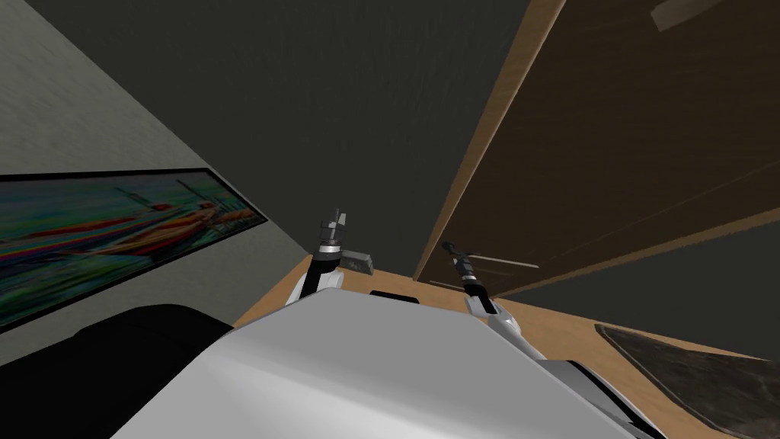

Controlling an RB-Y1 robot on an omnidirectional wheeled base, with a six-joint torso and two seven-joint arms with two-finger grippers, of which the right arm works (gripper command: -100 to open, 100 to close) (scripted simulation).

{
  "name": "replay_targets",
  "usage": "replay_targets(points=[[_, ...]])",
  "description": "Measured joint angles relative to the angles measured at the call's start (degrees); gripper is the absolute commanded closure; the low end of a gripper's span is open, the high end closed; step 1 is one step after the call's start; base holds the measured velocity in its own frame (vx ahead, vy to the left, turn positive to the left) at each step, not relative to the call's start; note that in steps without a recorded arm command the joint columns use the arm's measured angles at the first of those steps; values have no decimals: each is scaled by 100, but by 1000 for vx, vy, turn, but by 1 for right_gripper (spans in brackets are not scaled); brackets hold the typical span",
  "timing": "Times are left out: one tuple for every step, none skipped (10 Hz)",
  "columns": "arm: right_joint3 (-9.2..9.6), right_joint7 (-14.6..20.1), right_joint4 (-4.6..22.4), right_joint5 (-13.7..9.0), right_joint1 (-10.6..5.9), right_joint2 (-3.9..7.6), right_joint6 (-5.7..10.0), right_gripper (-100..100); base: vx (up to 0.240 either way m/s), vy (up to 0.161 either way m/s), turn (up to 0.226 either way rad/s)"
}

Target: Pull the door open

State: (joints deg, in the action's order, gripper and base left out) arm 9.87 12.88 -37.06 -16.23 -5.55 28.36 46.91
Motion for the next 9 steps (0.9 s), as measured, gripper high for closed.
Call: replay_targets(points=[[-91,13,48,-49,73,43,53,-100,130,-10,257],[-199,2,-57,-110,163,97,-4,-100,86,-11,55],[-223,20,95,-121,101,105,32,-100,47,-8,41],[-236,43,266,-126,47,99,122,-100,20,-5,13],[-238,47,284,-127,42,98,143,100,-1,0,-12],[-237,45,272,-127,45,98,132,100,-9,2,-9],[-237,49,278,-129,55,95,112,100,0,0,0],[-236,51,273,-130,52,94,112,100,0,0,0],[-236,50,274,-129,52,94,109,100,0,0,0]])
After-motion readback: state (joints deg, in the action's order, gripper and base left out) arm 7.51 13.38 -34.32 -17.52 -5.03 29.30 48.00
